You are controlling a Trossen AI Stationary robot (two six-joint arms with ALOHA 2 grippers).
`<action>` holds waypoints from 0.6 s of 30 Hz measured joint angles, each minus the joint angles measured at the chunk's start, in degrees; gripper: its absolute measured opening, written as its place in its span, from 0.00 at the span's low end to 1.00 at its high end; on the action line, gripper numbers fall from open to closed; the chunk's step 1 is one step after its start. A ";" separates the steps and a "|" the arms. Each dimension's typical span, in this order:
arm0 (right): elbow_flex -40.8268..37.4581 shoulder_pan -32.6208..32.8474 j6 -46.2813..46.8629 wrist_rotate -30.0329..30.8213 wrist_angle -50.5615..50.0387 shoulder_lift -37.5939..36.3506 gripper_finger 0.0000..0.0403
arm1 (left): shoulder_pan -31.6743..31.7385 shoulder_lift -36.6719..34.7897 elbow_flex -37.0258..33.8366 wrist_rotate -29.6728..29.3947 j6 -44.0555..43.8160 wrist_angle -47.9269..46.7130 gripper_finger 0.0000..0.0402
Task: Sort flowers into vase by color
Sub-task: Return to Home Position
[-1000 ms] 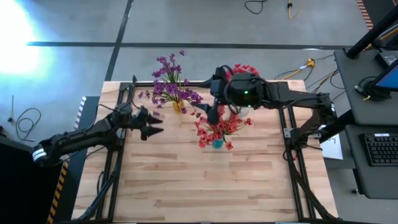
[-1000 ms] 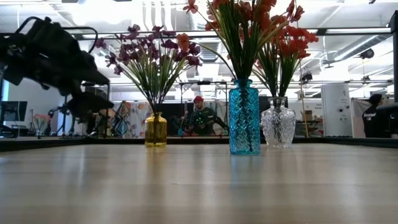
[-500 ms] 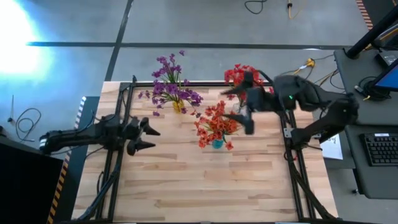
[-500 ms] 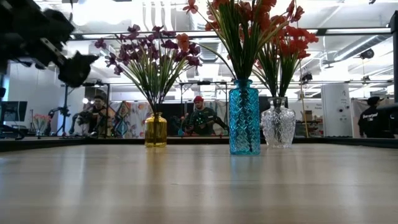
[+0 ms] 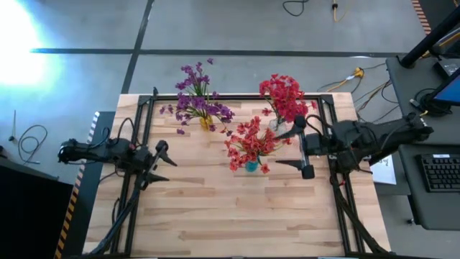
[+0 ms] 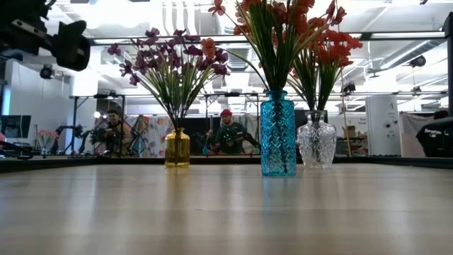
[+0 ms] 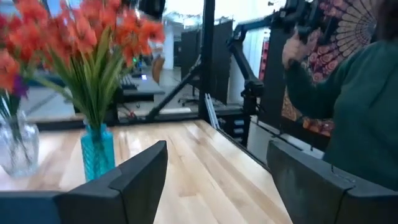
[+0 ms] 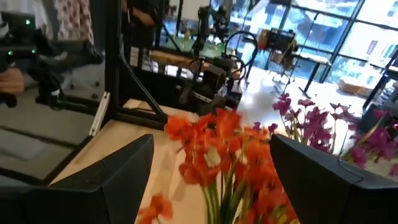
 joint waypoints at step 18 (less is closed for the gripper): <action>-39.65 -0.21 1.32 -4.13 48.74 -9.46 0.78 | 0.07 0.02 0.00 -6.33 5.40 1.04 0.65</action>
